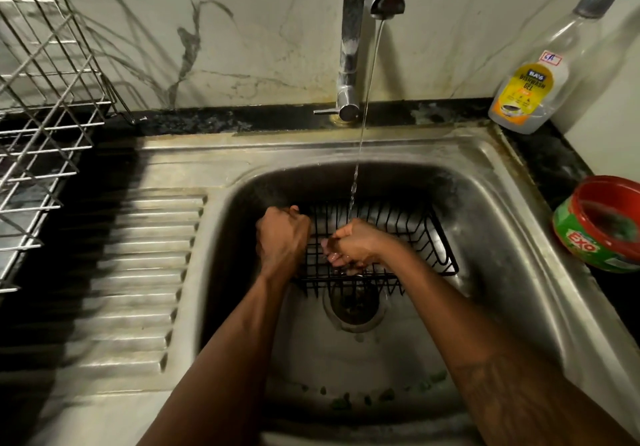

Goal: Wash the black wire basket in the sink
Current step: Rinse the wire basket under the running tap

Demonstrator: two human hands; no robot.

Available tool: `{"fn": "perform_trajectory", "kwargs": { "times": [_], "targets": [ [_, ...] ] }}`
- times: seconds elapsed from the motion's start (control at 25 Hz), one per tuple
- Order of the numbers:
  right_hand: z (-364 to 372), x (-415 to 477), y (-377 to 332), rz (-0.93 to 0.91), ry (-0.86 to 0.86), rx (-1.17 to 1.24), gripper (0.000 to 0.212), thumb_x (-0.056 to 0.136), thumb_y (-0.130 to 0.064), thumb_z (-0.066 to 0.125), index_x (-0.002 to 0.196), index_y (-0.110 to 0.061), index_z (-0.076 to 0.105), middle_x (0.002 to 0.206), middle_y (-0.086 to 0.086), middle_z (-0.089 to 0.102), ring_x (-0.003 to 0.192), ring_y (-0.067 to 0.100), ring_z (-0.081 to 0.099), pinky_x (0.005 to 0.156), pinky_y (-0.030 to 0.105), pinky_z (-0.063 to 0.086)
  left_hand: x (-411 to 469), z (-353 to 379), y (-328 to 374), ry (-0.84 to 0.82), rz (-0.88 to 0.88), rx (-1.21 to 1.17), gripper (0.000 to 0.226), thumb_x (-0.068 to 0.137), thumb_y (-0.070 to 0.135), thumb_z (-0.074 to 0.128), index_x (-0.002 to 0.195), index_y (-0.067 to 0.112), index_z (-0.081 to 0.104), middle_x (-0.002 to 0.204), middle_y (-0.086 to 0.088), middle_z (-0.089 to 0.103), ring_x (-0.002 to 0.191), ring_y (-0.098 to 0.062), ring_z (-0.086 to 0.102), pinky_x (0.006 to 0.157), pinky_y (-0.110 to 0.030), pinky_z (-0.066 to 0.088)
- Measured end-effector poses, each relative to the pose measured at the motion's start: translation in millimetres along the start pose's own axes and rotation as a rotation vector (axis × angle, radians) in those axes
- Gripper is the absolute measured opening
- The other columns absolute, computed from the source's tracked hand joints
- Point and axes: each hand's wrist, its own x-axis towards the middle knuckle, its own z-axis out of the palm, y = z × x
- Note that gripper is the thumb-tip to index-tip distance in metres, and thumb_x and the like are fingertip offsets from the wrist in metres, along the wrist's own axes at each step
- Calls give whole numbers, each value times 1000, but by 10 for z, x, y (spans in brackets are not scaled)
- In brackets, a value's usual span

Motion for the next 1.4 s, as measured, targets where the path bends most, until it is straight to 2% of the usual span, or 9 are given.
{"fn": "perform_trajectory", "kwargs": {
  "times": [0.16,0.44,0.6,0.68,0.8,0.88,1.12,1.28,1.4],
  "targets": [
    [-225,-355,-217,-97,-17,-382,39,101,-44,57,94,-10,76,86,8,77,78,24,74,74,39,59,132,-102,149,-263,-322,-279,27,95,20,53,74,7,62,56,-7,52,45,-20,47,47,-25,39],
    [-411,-874,-491,-403,-103,-418,46,95,-48,64,93,-3,74,83,9,77,73,23,75,66,35,59,391,-221,55,-485,-510,-632,40,105,14,37,66,19,44,38,9,42,24,-1,32,38,-9,26],
    [-444,-845,-453,-597,-54,-425,26,85,-33,80,85,-8,75,76,5,76,62,15,71,66,27,58,306,-262,84,-425,-439,-686,28,102,13,45,76,13,55,44,2,54,39,-7,49,45,-15,39],
    [-475,-814,-483,-683,92,-484,21,86,-36,79,83,-16,77,71,-3,74,62,8,70,66,25,60,263,-297,110,-316,-372,-620,19,98,21,54,93,7,66,66,-8,65,57,-19,60,53,-24,49],
    [-518,-696,-426,-728,368,-634,22,90,-48,69,89,-27,76,80,-12,72,76,3,66,74,36,60,254,-363,111,-203,-186,-250,50,99,49,50,117,6,71,110,-17,71,95,-35,68,77,-30,56],
    [-531,-647,-362,-705,546,-695,27,94,-53,60,89,-29,72,77,-13,67,73,4,62,72,37,57,222,-371,139,-190,27,-104,55,102,55,42,113,15,77,121,-11,72,112,-32,64,88,-32,44],
    [-298,-584,-421,-543,862,-868,52,107,-47,33,65,-23,53,54,-5,48,54,14,56,60,30,46,0,36,285,-172,26,-676,53,95,49,51,56,16,67,61,-2,66,66,-21,60,74,-41,48],
    [374,-399,-810,-483,861,-987,54,108,-42,22,91,-21,68,86,5,71,90,27,67,94,47,39,129,8,294,-79,-161,-915,45,100,32,57,59,14,64,58,-2,65,60,-16,60,69,-39,50],
    [270,-410,-800,-522,784,-1021,61,105,-55,21,83,-22,68,78,3,69,78,25,65,86,44,44,181,-39,283,15,-206,-856,40,93,36,58,63,12,70,69,-11,73,73,-28,70,79,-50,57]
  ]
}}
